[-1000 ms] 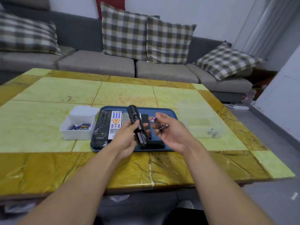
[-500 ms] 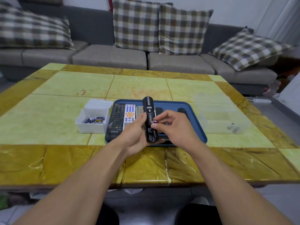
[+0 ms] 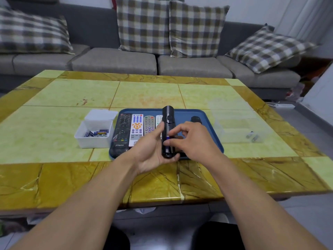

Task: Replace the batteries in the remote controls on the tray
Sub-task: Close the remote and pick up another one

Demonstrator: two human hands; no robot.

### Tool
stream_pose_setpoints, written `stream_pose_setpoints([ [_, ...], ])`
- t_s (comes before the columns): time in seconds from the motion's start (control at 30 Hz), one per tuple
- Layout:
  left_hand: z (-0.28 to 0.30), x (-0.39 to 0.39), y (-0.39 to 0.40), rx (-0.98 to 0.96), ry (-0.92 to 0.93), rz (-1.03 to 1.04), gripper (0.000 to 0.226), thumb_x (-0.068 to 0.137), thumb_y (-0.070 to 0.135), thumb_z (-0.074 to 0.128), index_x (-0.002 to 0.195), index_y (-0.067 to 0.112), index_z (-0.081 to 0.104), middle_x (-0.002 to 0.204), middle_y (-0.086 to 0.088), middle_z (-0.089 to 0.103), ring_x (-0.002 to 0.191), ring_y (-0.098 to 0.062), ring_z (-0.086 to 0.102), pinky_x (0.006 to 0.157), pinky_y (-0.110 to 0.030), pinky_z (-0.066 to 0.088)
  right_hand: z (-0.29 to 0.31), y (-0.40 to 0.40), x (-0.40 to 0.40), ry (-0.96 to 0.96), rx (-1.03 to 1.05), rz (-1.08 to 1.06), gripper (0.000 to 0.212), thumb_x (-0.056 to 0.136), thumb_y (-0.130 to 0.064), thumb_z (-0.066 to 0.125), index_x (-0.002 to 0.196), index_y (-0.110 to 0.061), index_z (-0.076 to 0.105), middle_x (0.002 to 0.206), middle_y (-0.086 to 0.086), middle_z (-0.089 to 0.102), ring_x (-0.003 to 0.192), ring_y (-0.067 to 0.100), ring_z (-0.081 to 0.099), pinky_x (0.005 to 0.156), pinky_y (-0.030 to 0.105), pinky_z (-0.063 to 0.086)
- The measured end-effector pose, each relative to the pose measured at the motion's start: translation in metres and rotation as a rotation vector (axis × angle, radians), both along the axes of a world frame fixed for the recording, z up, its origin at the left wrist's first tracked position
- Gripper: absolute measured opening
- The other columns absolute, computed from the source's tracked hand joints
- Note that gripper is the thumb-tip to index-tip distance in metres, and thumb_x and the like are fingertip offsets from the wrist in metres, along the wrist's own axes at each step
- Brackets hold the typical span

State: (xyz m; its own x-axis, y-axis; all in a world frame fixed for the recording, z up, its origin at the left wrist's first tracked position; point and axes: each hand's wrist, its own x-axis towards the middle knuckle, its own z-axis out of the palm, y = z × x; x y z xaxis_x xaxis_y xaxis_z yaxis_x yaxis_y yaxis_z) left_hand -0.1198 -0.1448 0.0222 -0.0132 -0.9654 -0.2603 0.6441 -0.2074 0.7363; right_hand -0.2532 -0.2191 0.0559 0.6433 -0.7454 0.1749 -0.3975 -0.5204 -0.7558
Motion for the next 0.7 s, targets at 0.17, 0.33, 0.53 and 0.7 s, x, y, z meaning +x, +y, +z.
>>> stream_pose_setpoints([
  [0.17,-0.004,-0.004,-0.002,0.025,-0.001,0.095,0.043,0.107,0.037,0.036,0.135,0.011,0.055,0.120,-0.012,0.067,0.084,-0.021,0.062,0.067,-0.036,0.053,-0.004,0.004,0.002,0.068,-0.053,-0.077,0.033,0.065,-0.037,0.091,0.082,-0.031,0.063,0.059,-0.016,0.050,0.067,0.002,0.063,0.063,0.038,0.054],
  [0.33,-0.008,-0.003,-0.007,0.082,0.048,0.234,0.040,0.103,0.016,0.040,0.137,-0.002,0.052,0.125,-0.017,0.069,0.070,-0.016,0.056,0.064,-0.036,0.055,0.000,0.003,-0.005,0.032,-0.035,-0.044,0.039,0.067,-0.035,0.090,0.088,-0.024,0.059,0.059,-0.015,0.051,0.053,-0.008,0.048,0.049,0.015,0.034],
  [0.53,-0.004,0.002,-0.005,0.138,0.091,0.275,0.041,0.106,0.027,0.039,0.109,-0.004,0.066,0.098,-0.018,0.072,0.078,-0.024,0.066,0.062,-0.032,0.056,-0.005,-0.008,-0.013,-0.098,0.295,0.006,0.020,0.088,-0.014,0.073,0.102,-0.027,0.066,0.089,-0.008,0.057,0.079,0.008,0.054,0.079,0.027,0.047],
  [0.7,-0.005,0.006,-0.006,0.160,0.011,0.305,0.039,0.106,0.027,0.040,0.114,0.000,0.068,0.100,-0.005,0.074,0.080,-0.016,0.067,0.049,-0.025,0.055,-0.006,-0.010,-0.014,-0.083,0.243,-0.023,0.027,0.102,-0.016,0.051,0.115,-0.033,0.067,0.096,-0.009,0.067,0.082,0.007,0.060,0.074,0.020,0.046],
])
